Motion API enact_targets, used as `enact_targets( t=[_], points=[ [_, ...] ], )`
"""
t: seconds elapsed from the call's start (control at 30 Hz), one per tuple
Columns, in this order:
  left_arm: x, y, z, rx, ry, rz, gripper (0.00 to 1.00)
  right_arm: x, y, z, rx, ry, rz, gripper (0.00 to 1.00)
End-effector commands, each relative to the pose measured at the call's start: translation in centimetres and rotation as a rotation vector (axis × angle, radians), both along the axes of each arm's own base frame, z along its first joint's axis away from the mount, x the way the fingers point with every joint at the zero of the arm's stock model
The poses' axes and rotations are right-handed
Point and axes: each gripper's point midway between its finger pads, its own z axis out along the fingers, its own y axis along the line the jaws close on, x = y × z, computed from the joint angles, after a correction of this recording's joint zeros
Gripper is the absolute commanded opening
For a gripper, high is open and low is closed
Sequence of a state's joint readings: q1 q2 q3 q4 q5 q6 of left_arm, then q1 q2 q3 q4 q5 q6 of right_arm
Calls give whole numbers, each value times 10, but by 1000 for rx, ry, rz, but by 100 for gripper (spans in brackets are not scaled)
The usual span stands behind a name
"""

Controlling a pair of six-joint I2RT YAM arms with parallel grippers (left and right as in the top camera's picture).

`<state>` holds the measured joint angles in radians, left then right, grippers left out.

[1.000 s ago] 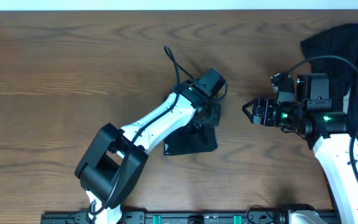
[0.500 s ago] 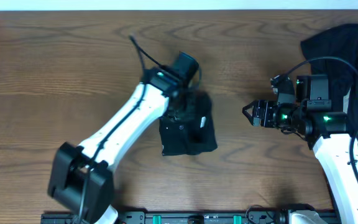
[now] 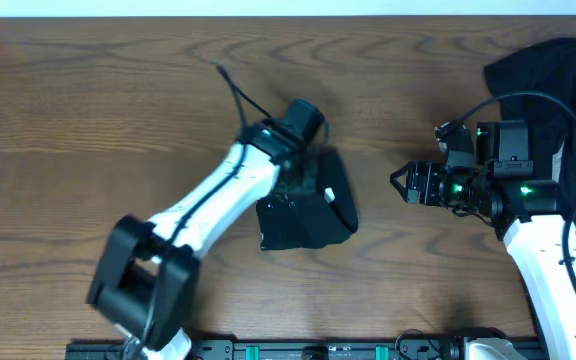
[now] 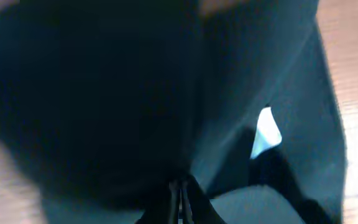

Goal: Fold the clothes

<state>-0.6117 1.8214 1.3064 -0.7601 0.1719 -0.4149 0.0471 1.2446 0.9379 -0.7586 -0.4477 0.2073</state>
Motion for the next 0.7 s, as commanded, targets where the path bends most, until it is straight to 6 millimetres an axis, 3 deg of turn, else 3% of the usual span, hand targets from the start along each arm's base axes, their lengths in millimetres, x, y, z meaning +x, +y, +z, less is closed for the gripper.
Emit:
enact_targets(
  t=[0.0,0.23,0.33,0.4,0.5,0.57,0.67],
  points=[
    [-14,-15,-23,3,52,-46,6,3,-2,4,-7,-21,3,77],
    [-32,-24,-77,86,139,-100,6,3,-2,4,-7,-21,3,77],
    [-30,-22,-76,85,142,-90,6,3,-2,5,-7,-23,4,77],
    [-24,-21,-62,73,127,-79,6,4,-2,5,-7,-26,4,78],
    [-11,-20,-18,27,67,-57,11,4,6,10,29,-53,55,76],
    [-5,-19,12,-11,16,-47,17,3,20,19,79,-94,135,72],
    [3,-14,57,-72,-89,-47,36,1,39,30,137,-152,234,58]
  ],
)
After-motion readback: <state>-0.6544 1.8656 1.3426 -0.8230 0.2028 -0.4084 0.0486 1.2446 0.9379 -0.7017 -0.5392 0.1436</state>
